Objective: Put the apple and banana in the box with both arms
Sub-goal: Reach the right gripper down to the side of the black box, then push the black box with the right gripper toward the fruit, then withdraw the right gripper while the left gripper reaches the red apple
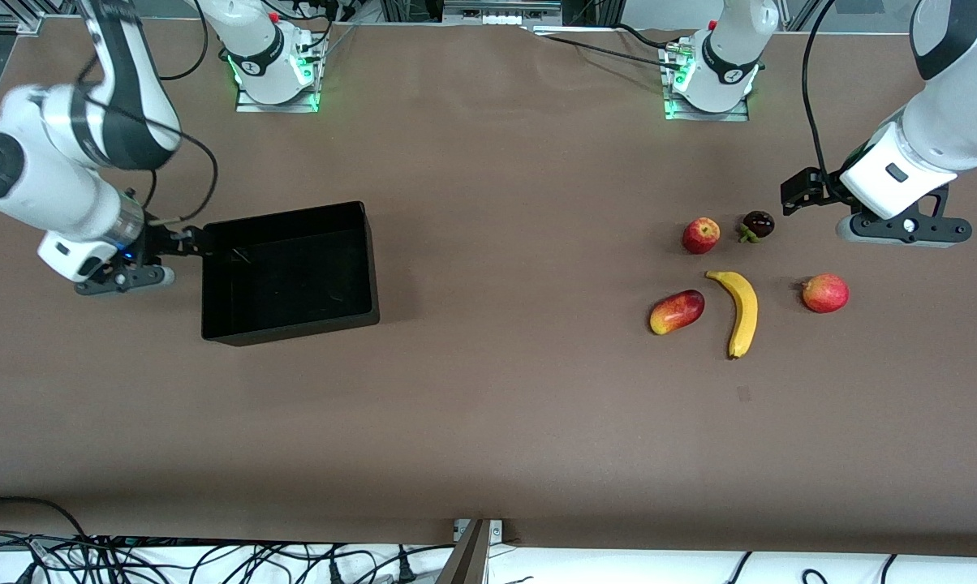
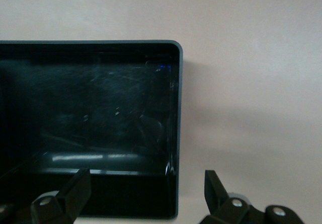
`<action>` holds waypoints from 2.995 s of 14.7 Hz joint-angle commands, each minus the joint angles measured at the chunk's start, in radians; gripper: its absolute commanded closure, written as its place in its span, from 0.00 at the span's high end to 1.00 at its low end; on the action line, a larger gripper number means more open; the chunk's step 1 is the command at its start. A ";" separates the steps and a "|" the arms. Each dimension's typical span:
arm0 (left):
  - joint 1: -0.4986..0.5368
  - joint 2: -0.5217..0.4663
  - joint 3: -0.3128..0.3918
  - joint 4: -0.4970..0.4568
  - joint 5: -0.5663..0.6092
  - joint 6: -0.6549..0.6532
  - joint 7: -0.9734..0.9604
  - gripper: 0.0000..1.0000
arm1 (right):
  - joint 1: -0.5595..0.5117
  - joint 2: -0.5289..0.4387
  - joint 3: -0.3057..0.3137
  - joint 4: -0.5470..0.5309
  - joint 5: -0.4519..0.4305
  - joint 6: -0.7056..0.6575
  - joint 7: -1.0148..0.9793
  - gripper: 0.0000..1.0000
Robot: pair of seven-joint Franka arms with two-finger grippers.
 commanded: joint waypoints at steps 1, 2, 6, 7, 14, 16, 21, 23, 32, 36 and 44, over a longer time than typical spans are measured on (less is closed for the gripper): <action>-0.005 0.009 -0.004 0.033 0.019 -0.031 -0.004 1.00 | -0.026 0.067 0.008 -0.020 -0.016 0.099 -0.003 1.00; -0.005 0.009 -0.004 0.033 0.019 -0.029 -0.002 1.00 | -0.033 0.087 0.008 -0.040 -0.016 0.145 -0.009 1.00; -0.005 0.013 -0.004 0.034 0.019 -0.029 -0.004 1.00 | -0.043 0.158 0.008 -0.068 -0.016 0.227 -0.027 0.74; -0.005 0.013 -0.004 0.034 0.019 -0.029 -0.004 1.00 | -0.043 0.166 0.008 -0.066 -0.016 0.227 -0.027 0.55; -0.005 0.013 -0.004 0.040 0.019 -0.029 -0.004 1.00 | -0.043 0.167 0.011 -0.028 -0.015 0.206 -0.015 0.00; -0.005 0.014 -0.007 0.045 0.018 -0.031 -0.005 1.00 | -0.043 0.166 0.017 0.006 -0.009 0.171 -0.006 0.00; -0.005 0.014 -0.008 0.045 0.019 -0.041 -0.005 1.00 | -0.039 0.170 0.110 0.187 0.005 -0.047 0.124 0.00; -0.005 0.014 -0.008 0.045 0.019 -0.046 -0.005 1.00 | -0.022 0.184 0.193 0.234 0.026 -0.058 0.263 0.00; -0.010 0.028 -0.010 0.052 0.018 -0.046 -0.005 1.00 | 0.309 0.415 0.330 0.452 0.059 0.046 0.901 0.00; -0.008 0.100 -0.008 0.117 0.016 -0.064 -0.004 1.00 | 0.389 0.475 0.328 0.458 0.008 0.130 0.927 0.00; 0.009 0.059 -0.025 -0.160 0.014 -0.021 0.010 1.00 | 0.409 0.512 0.328 0.458 -0.064 0.175 0.928 0.19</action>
